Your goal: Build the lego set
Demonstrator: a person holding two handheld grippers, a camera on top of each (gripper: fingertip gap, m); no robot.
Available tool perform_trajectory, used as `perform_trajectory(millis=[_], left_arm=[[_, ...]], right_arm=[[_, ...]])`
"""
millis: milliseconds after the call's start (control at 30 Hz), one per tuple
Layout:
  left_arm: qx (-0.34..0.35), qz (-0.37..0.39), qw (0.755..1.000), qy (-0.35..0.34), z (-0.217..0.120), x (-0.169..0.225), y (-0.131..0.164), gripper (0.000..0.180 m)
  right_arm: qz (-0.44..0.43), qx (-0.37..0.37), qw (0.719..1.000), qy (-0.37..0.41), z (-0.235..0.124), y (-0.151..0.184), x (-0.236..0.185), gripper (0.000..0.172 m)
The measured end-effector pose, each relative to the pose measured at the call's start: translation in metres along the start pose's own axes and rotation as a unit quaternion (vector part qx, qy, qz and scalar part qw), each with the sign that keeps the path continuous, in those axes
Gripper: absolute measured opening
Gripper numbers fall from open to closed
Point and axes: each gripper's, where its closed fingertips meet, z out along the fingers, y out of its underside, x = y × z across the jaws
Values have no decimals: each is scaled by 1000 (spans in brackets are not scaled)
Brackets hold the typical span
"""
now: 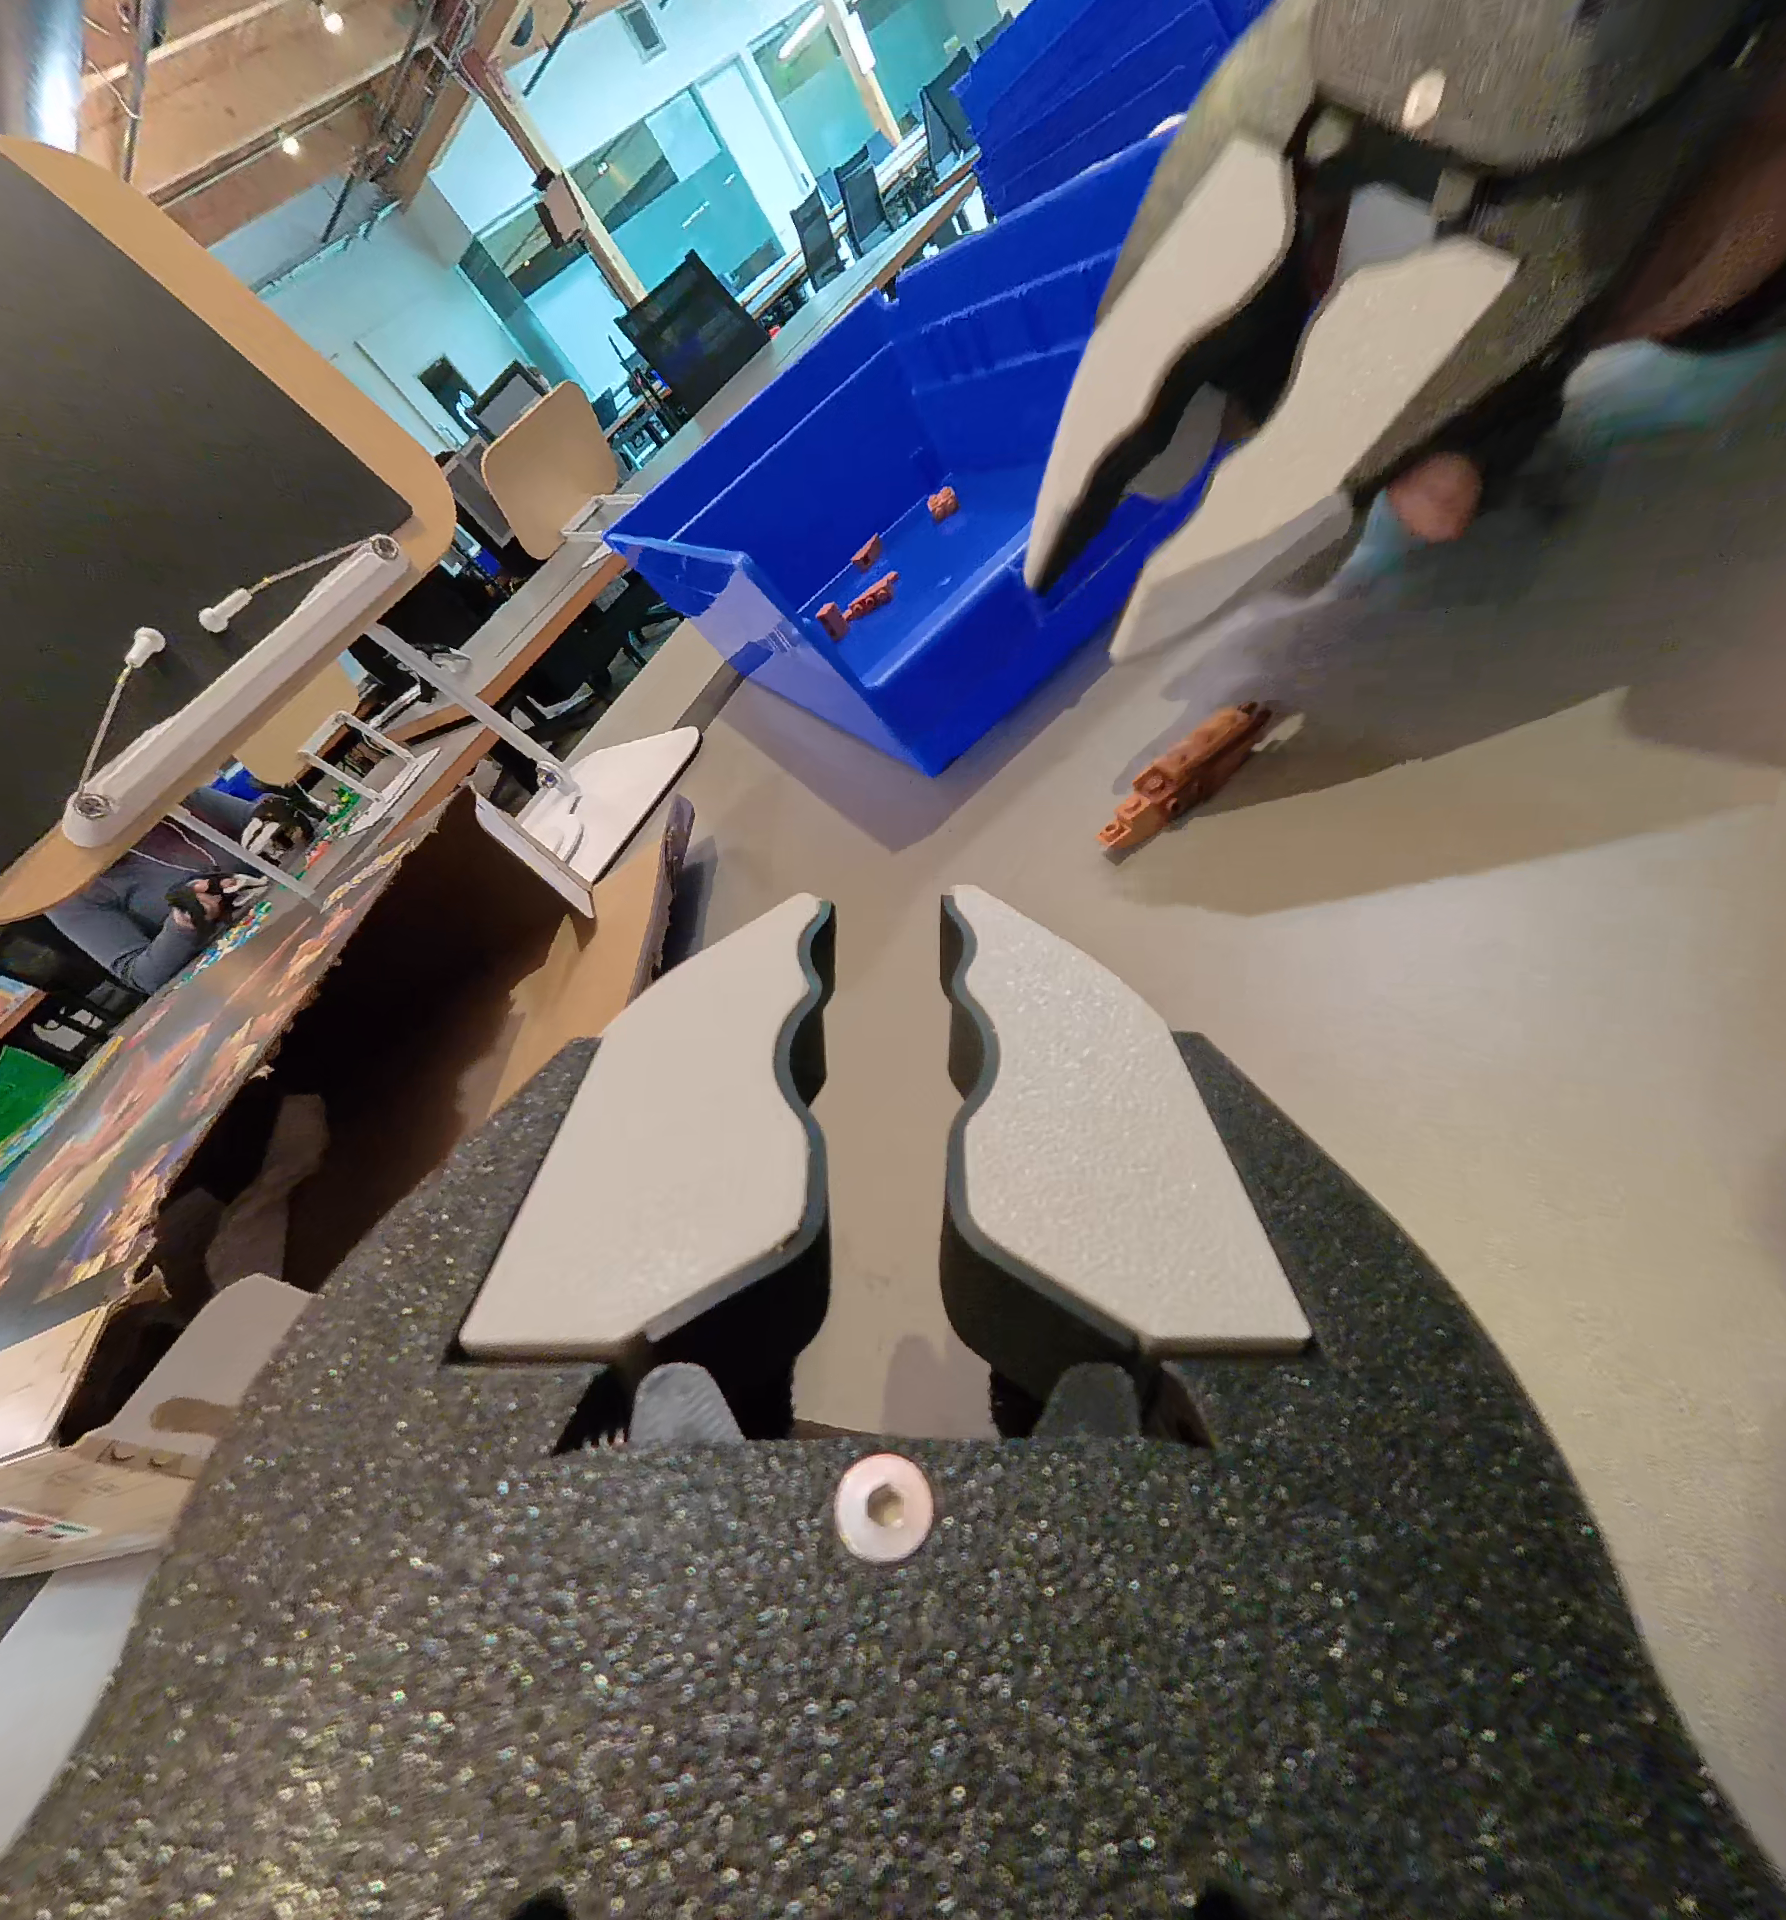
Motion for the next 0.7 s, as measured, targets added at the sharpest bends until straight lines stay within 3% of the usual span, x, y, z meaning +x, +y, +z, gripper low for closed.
perform_trajectory(millis=[100, 233, 300, 367, 467, 567, 700], left_arm=[[-6, 2, 1000, -4, 0, -2, 3, 19], [-1, 20, 1000, -15, -4, -5, -2, 19], [2, 31, 999, -17, -5, -4, -6, 19], [5, 42, 999, -17, -5, -3, -9, 19], [11, 61, 998, -18, -7, 0, -14, 19], [17, 79, 996, -24, -10, 0, -18, 18], [18, 90, 995, -34, -11, -3, -17, 17]], right_arm=[[-55, -12, 998, -26, -29, -36, 13, 23], [-213, -124, 968, -48, -69, -48, 73, 23], [-287, -225, 927, -91, -74, -18, 111, 27], [-344, -327, 868, -148, -71, 32, 154, 31], [-410, -389, 800, -200, -43, 99, 210, 36], [-352, -394, 799, -286, -14, 144, 220, 36], [-322, -459, 756, -339, -5, 185, 233, 35]])
